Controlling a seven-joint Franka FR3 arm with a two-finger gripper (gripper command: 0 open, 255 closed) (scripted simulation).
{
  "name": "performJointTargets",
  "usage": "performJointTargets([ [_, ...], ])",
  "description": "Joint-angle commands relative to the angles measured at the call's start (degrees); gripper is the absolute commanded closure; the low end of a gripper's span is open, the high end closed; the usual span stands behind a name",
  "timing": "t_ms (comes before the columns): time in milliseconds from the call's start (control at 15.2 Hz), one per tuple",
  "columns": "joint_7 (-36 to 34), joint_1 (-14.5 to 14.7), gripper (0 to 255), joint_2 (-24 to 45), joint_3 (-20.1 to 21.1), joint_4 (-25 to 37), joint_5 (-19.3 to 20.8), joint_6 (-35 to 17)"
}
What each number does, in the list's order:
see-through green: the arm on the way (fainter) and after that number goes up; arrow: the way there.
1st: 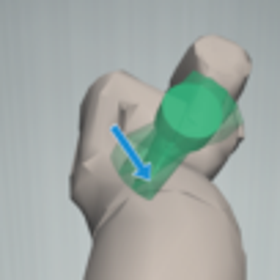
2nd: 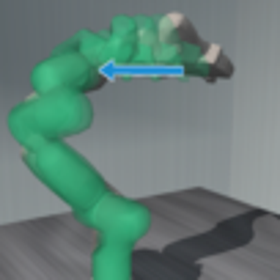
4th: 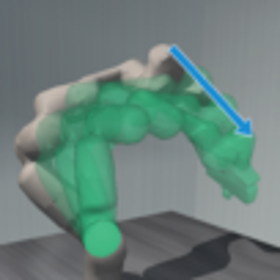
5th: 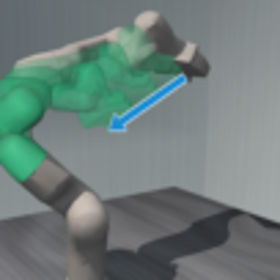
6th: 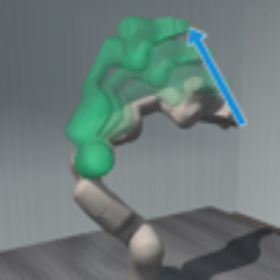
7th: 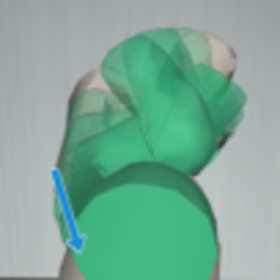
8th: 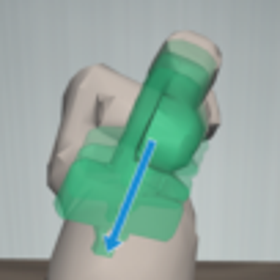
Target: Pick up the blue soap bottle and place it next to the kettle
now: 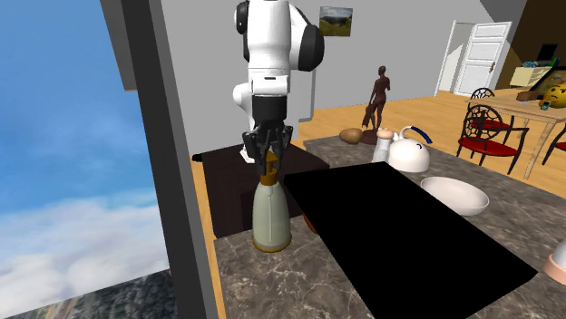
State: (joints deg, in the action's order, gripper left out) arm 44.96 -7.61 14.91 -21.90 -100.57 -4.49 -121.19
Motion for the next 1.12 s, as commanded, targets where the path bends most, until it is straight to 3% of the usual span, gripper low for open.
performJointTargets([
  [0,-0.16,0.05,255,-0.39,-0.06,1.1,0.21,1.42],
  [1056,-0.51,-0.1,255,-1.88,-0.43,11.54,0.99,13.24],
])
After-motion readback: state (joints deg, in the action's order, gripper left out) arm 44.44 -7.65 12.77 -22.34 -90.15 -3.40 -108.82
